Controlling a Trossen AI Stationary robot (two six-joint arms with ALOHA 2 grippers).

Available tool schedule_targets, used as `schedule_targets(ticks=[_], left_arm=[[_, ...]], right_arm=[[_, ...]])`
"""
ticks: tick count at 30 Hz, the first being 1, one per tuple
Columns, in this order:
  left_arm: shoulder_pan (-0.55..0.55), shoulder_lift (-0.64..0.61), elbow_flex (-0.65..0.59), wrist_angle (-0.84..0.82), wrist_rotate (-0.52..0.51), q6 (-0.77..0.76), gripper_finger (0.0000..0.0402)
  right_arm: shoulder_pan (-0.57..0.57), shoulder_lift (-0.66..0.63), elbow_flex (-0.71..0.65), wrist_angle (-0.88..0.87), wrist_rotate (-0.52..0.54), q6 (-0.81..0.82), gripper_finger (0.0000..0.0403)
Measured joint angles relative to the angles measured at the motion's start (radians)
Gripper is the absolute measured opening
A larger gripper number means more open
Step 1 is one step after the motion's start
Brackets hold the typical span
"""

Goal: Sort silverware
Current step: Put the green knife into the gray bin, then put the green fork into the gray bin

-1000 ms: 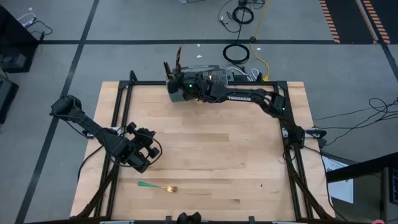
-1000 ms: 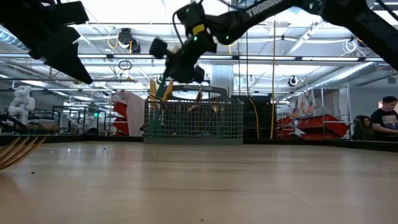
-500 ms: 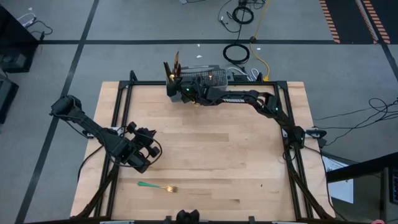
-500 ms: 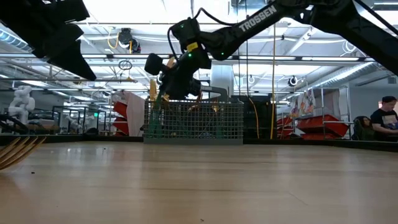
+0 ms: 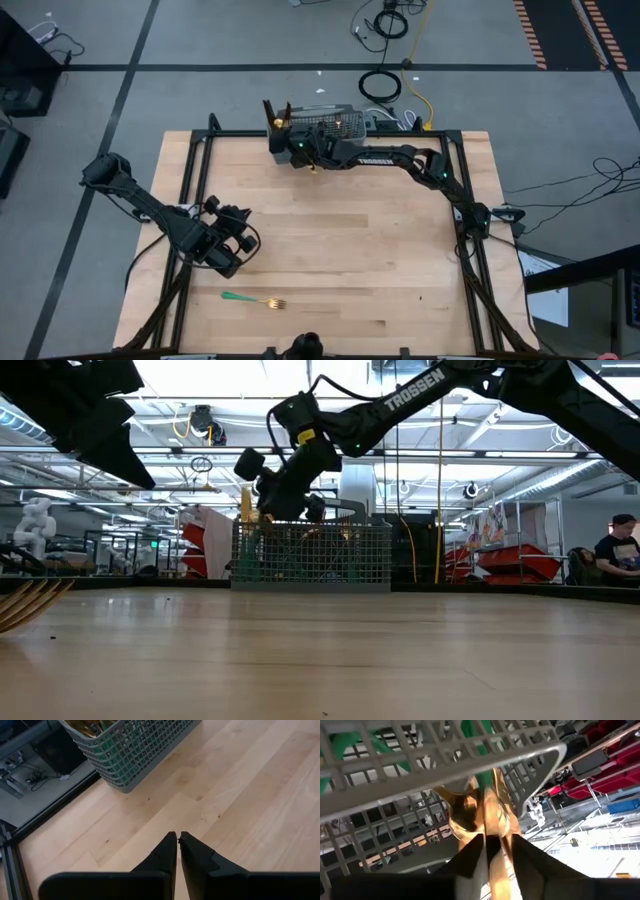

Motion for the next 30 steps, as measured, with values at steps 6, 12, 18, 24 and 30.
schedule_targets(ticks=[6,12,18,24,30], left_arm=[[0.000,0.000,0.000,-0.001,0.000,0.000,0.0032],[0.000,0.000,0.000,-0.001,0.009,0.001,0.0032],[0.000,0.000,0.000,-0.001,0.023,0.000,0.0032],[0.000,0.000,0.000,0.003,0.035,0.000,0.0032],[0.000,0.000,0.000,0.003,0.043,-0.001,0.0032]], right_arm=[[-0.001,0.000,0.000,0.031,0.004,0.002,0.0138],[0.001,-0.033,0.000,0.122,0.030,0.038,0.0161],[0.001,-0.115,0.000,0.046,0.065,0.132,0.0160],[-0.032,-0.216,-0.001,0.040,0.094,0.241,0.0161],[-0.065,-0.329,-0.001,0.121,0.194,0.542,0.0158]])
